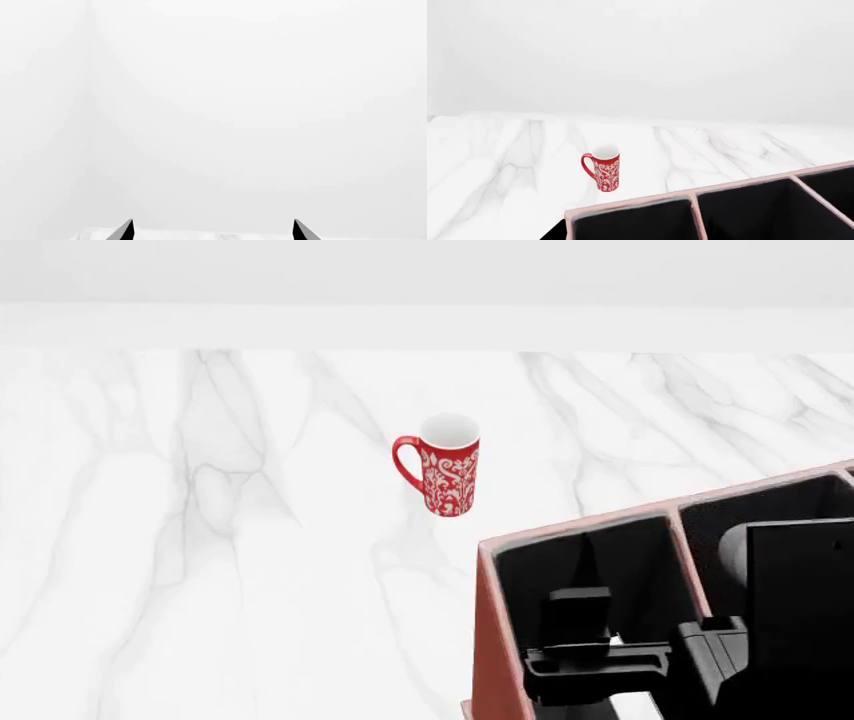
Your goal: Pick up the book and place it in the left compartment of the caddy.
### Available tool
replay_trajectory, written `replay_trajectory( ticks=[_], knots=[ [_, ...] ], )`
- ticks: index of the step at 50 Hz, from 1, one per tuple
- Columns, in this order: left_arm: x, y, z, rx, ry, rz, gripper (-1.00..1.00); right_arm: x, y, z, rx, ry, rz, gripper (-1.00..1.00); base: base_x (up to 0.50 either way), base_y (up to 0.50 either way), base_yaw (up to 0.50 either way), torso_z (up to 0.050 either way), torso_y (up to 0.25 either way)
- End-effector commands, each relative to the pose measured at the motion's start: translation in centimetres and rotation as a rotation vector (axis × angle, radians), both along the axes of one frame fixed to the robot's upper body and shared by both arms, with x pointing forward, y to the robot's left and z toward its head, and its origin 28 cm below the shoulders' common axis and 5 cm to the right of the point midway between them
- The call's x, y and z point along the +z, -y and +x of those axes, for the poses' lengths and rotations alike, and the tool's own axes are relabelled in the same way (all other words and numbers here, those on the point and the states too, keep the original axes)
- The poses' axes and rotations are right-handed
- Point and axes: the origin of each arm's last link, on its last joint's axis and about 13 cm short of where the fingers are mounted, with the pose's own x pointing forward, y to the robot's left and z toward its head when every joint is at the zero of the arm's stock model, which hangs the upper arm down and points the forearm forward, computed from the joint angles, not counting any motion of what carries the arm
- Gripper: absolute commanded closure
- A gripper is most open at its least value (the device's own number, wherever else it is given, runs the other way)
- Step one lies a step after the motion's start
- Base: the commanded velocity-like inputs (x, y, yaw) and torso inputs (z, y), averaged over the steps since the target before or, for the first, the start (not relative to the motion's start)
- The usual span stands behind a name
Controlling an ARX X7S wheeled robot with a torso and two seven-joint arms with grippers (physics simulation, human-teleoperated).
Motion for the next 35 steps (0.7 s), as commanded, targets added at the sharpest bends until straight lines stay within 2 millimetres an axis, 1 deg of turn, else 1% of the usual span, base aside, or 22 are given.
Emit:
replay_trajectory(
  ticks=[1, 18, 23, 35],
  knots=[
    [0.1, 0.0, 0.0, 0.000, 0.002, 0.000, -1.00, -0.2, 0.0, -0.3, -0.001, 0.054, 0.014, -1.00, 0.00, 0.00, 0.00, 0.000, 0.000],
    [0.1, 0.0, -0.2, -0.004, 0.006, 0.001, -1.00, -0.9, 0.0, -1.0, -0.007, 0.137, 0.031, -1.00, 0.00, 0.00, 0.00, 0.000, 0.000],
    [0.1, 0.0, -0.3, -0.005, 0.007, 0.000, -1.00, -0.9, 0.0, -1.4, -0.006, 0.173, 0.052, -1.00, 0.00, 0.00, 0.00, 0.000, 0.000],
    [0.3, 0.1, -0.5, -0.013, 0.017, 0.000, -1.00, -0.7, -0.3, -2.3, -0.024, 0.285, 0.039, -1.00, 0.00, 0.00, 0.00, 0.000, 0.000]
  ],
)
